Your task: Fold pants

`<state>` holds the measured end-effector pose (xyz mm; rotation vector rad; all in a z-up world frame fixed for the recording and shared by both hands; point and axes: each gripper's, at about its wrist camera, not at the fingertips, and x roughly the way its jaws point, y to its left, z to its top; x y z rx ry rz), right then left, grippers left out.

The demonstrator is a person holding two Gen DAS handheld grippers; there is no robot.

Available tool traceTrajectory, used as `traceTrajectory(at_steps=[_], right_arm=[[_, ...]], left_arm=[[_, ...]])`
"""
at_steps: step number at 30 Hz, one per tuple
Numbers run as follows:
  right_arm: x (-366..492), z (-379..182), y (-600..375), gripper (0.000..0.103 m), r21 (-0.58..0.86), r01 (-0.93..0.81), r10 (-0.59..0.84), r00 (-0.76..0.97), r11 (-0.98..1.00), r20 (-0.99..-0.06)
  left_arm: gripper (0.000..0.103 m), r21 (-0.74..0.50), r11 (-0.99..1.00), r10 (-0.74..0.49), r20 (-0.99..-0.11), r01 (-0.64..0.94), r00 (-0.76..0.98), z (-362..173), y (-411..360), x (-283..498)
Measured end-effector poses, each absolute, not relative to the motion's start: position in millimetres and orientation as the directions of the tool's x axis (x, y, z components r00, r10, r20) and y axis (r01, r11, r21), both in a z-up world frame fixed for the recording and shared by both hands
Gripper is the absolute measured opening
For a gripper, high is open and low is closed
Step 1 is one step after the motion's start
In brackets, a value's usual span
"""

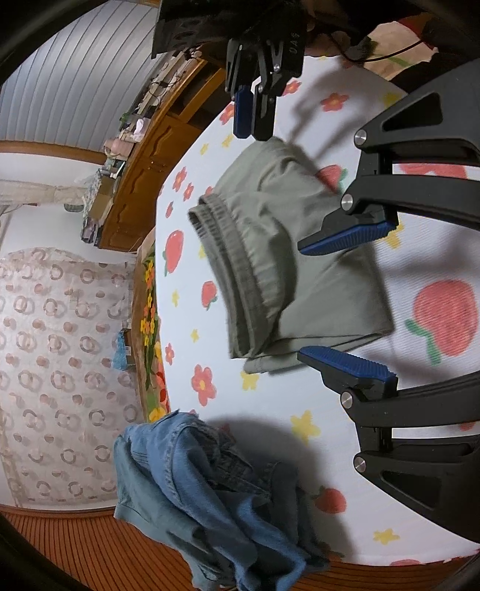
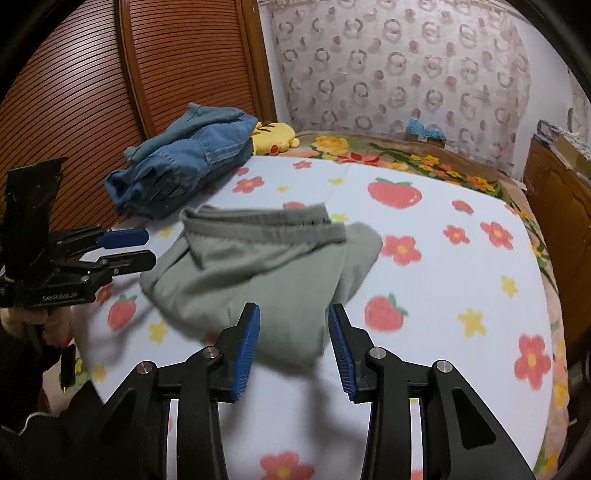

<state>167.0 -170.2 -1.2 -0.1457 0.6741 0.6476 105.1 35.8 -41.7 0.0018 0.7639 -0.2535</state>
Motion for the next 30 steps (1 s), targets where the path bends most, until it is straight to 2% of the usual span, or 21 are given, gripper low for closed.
traceTrajectory(at_steps=[7, 13, 14, 15, 17, 18, 20, 30], right_arm=[[163, -9, -175, 0.040, 0.077, -0.606, 0.504, 0.576, 0.791, -0.644], [168, -17, -165, 0.040, 0.070, -0.606, 0.493, 0.569, 0.792, -0.658], [169, -17, -164, 0.036, 0.072, -0.605, 0.494, 0.569, 0.793, -0.658], [169, -17, -164, 0.023, 0.077, -0.611, 0.502, 0.565, 0.788, -0.655], [169, -16, -165, 0.010, 0.093, -0.626, 0.523, 0.551, 0.774, -0.650], [168, -15, -167, 0.006, 0.095, -0.626, 0.528, 0.555, 0.774, -0.642], [167, -12, -174, 0.004, 0.100, -0.620, 0.534, 0.569, 0.778, -0.625], [134, 1, -203, 0.002, 0.103, -0.599, 0.539, 0.617, 0.795, -0.573]], left_arm=[[0.052, -0.092, 0.968, -0.230, -0.704, 0.235, 0.672, -55, 40, 91], [0.041, -0.087, 0.964, -0.235, -0.723, 0.252, 0.650, -63, 38, 96], [0.038, -0.085, 0.964, -0.233, -0.729, 0.252, 0.644, -64, 37, 98], [0.037, -0.085, 0.964, -0.232, -0.731, 0.253, 0.641, -65, 37, 99], [0.022, -0.083, 0.963, -0.232, -0.738, 0.255, 0.634, -67, 37, 100], [0.021, -0.088, 0.963, -0.235, -0.738, 0.255, 0.633, -68, 38, 99], [0.009, -0.097, 0.964, -0.240, -0.721, 0.249, 0.650, -66, 42, 96], [0.005, -0.081, 0.968, -0.230, -0.677, 0.239, 0.700, -48, 48, 77]])
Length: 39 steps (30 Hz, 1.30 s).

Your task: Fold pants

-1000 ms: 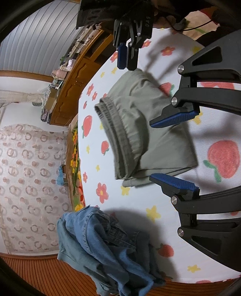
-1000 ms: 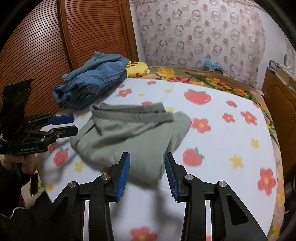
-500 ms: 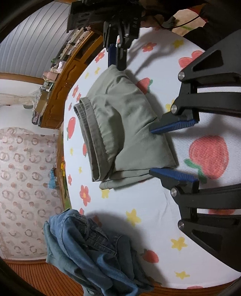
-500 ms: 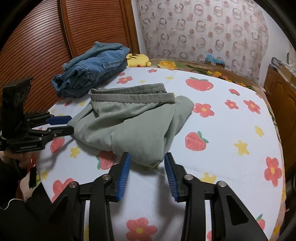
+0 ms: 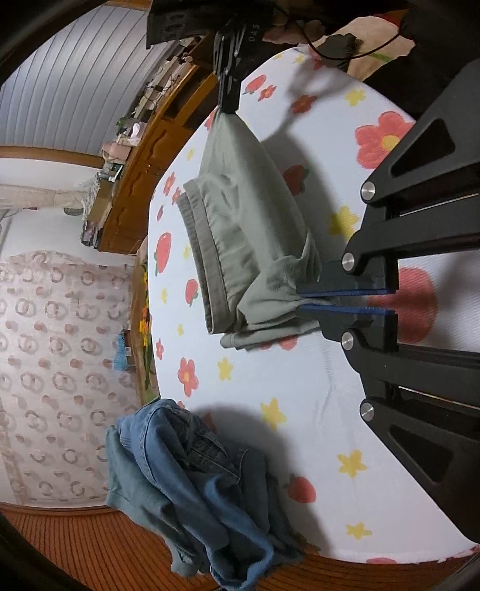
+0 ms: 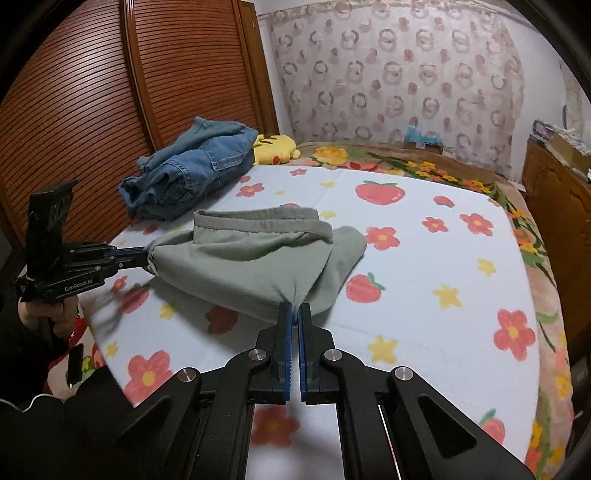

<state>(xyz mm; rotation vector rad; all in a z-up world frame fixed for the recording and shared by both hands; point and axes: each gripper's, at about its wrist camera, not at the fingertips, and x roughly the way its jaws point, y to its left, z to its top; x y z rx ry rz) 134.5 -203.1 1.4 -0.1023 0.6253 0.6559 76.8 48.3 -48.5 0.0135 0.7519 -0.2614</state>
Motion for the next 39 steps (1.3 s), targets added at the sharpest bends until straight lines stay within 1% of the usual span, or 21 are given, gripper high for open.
traceTrajectory(at_steps=[11, 18, 24, 25, 26, 27, 29, 31, 33, 36, 39], right_arm=[[113, -6, -216, 0.002, 0.123, -0.582, 0.525, 0.597, 0.804, -0.607], [111, -11, -217, 0.002, 0.126, -0.586, 0.522, 0.578, 0.800, -0.627], [113, -9, -219, 0.002, 0.129, -0.579, 0.522, 0.588, 0.805, -0.618], [112, -7, -219, 0.002, 0.130, -0.578, 0.523, 0.591, 0.806, -0.614], [112, -5, -220, 0.002, 0.126, -0.576, 0.521, 0.597, 0.808, -0.611], [112, -4, -220, 0.003, 0.121, -0.574, 0.517, 0.602, 0.810, -0.609], [114, -1, -221, 0.006, 0.110, -0.567, 0.509, 0.616, 0.816, -0.601], [116, 2, -220, 0.009, 0.102, -0.562, 0.503, 0.627, 0.821, -0.595], [120, 5, -216, 0.019, 0.096, -0.563, 0.503, 0.635, 0.821, -0.586], [129, 7, -207, 0.031, 0.086, -0.571, 0.508, 0.639, 0.816, -0.578], [144, 5, -194, 0.035, 0.081, -0.578, 0.509, 0.634, 0.812, -0.582]], left_arm=[[0.005, -0.117, 0.960, -0.262, -0.696, 0.255, 0.669, -57, 48, 52], [0.005, -0.108, 0.962, -0.250, -0.716, 0.249, 0.652, -64, 47, 47], [0.005, -0.110, 0.967, -0.239, -0.709, 0.230, 0.664, -57, 50, 43], [0.007, -0.117, 0.967, -0.242, -0.704, 0.227, 0.668, -54, 52, 43], [0.014, -0.118, 0.968, -0.241, -0.697, 0.223, 0.675, -51, 54, 44], [0.018, -0.114, 0.969, -0.237, -0.690, 0.220, 0.683, -48, 55, 45], [0.041, -0.106, 0.970, -0.230, -0.682, 0.217, 0.694, -43, 57, 49], [0.043, -0.110, 0.969, -0.236, -0.675, 0.221, 0.699, -39, 56, 56], [0.043, -0.108, 0.968, -0.240, -0.670, 0.228, 0.702, -37, 55, 64], [0.043, -0.105, 0.965, -0.249, -0.665, 0.242, 0.704, -34, 49, 80], [0.043, -0.100, 0.961, -0.255, -0.679, 0.257, 0.688, -37, 45, 100]])
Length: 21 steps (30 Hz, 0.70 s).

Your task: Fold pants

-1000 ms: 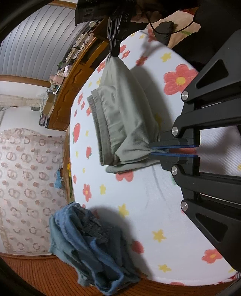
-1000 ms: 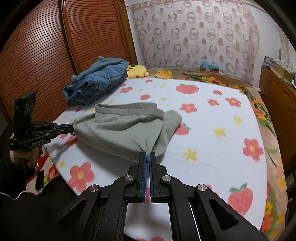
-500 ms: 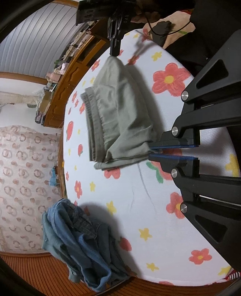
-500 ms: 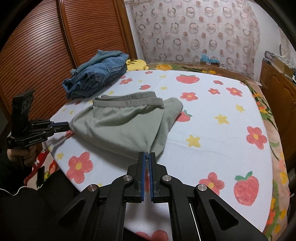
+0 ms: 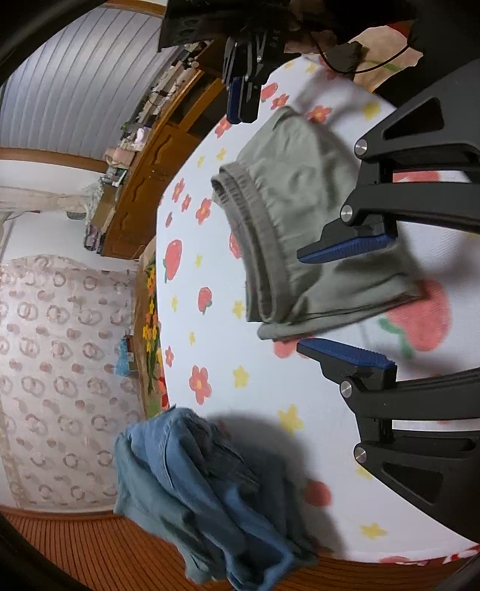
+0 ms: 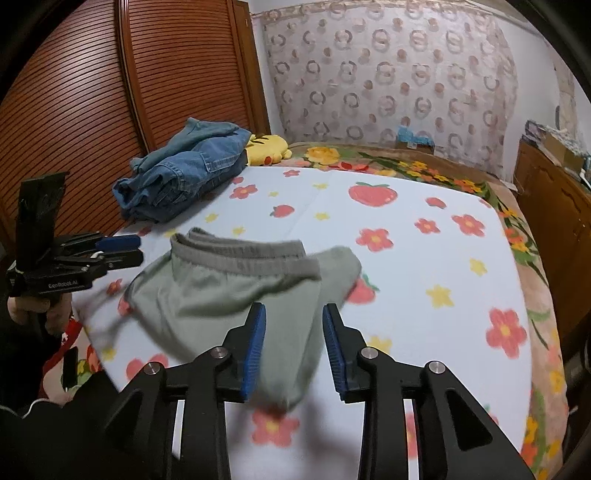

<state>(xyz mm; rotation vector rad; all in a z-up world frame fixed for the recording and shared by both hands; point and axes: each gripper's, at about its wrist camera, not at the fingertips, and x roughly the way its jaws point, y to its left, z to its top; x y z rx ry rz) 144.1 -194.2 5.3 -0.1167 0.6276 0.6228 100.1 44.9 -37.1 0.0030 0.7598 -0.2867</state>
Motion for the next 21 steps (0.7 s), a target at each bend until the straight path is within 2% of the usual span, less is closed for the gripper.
traceTrajectory(at_steps=[8, 9, 11, 13, 16, 17, 18, 21], right_arm=[[184, -10, -162, 0.037, 0.050, -0.613, 0.500, 0.592, 0.789, -0.632], [188, -8, -160, 0.037, 0.046, -0.613, 0.495, 0.588, 0.789, -0.639], [197, -8, -157, 0.037, 0.046, -0.616, 0.493, 0.581, 0.787, -0.647], [205, -9, -155, 0.037, 0.048, -0.619, 0.493, 0.574, 0.784, -0.654], [213, -7, -155, 0.037, 0.066, -0.623, 0.507, 0.566, 0.780, -0.650], [214, -5, -157, 0.022, 0.068, -0.618, 0.510, 0.576, 0.783, -0.639], [214, -3, -159, 0.004, 0.064, -0.605, 0.506, 0.597, 0.793, -0.622], [216, 0, -167, 0.003, 0.057, -0.536, 0.464, 0.667, 0.842, -0.583]], left_arm=[[0.042, -0.112, 0.950, -0.276, -0.732, 0.290, 0.623, -59, 39, 141], [0.038, -0.119, 0.947, -0.287, -0.731, 0.299, 0.619, -59, 38, 143], [0.020, -0.126, 0.944, -0.297, -0.729, 0.305, 0.617, -57, 38, 147], [0.009, -0.119, 0.944, -0.295, -0.720, 0.307, 0.628, -53, 37, 148], [0.007, -0.126, 0.951, -0.288, -0.691, 0.281, 0.663, -43, 42, 148], [0.006, -0.121, 0.956, -0.277, -0.682, 0.268, 0.677, -40, 44, 149], [0.006, -0.119, 0.959, -0.269, -0.677, 0.258, 0.686, -39, 45, 150], [0.006, -0.123, 0.964, -0.255, -0.674, 0.235, 0.694, -38, 47, 155]])
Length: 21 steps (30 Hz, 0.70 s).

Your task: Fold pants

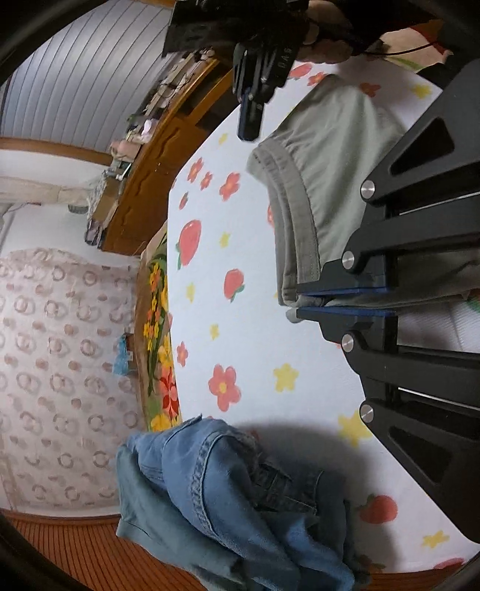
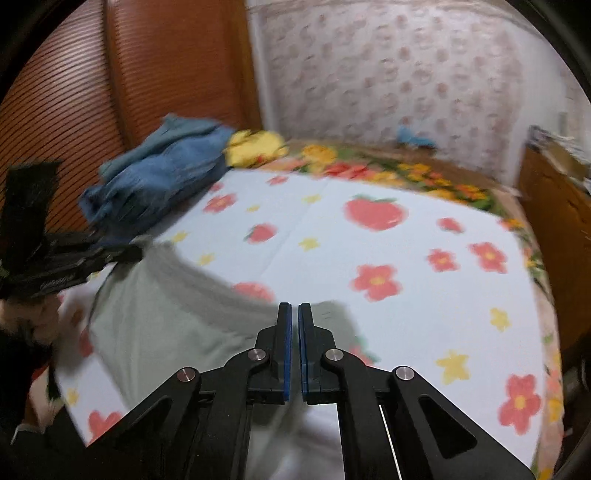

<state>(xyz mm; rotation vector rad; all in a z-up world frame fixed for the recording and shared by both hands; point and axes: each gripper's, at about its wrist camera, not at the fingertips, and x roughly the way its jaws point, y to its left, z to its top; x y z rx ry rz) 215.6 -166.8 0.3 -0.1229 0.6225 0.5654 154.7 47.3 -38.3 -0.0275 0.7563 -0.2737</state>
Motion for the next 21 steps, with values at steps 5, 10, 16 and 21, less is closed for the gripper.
traceTrajectory(at_steps=[5, 10, 16, 21], right_arm=[[211, -1, -178, 0.003, 0.112, -0.524, 0.485, 0.660, 0.844, -0.574], [199, -1, -175, 0.017, 0.109, -0.551, 0.503, 0.640, 0.827, -0.581], [211, -9, -169, 0.036, 0.115, -0.561, 0.501, 0.605, 0.820, -0.619], [215, -7, -167, 0.036, 0.115, -0.569, 0.503, 0.593, 0.814, -0.628]], left_arm=[[0.007, -0.116, 0.968, -0.239, -0.697, 0.223, 0.676, -45, 43, 163], [0.029, -0.109, 0.972, -0.225, -0.702, 0.211, 0.675, -45, 42, 161], [0.045, -0.103, 0.967, -0.238, -0.700, 0.234, 0.673, -44, 41, 150], [0.046, -0.099, 0.968, -0.230, -0.711, 0.229, 0.664, -49, 42, 150]])
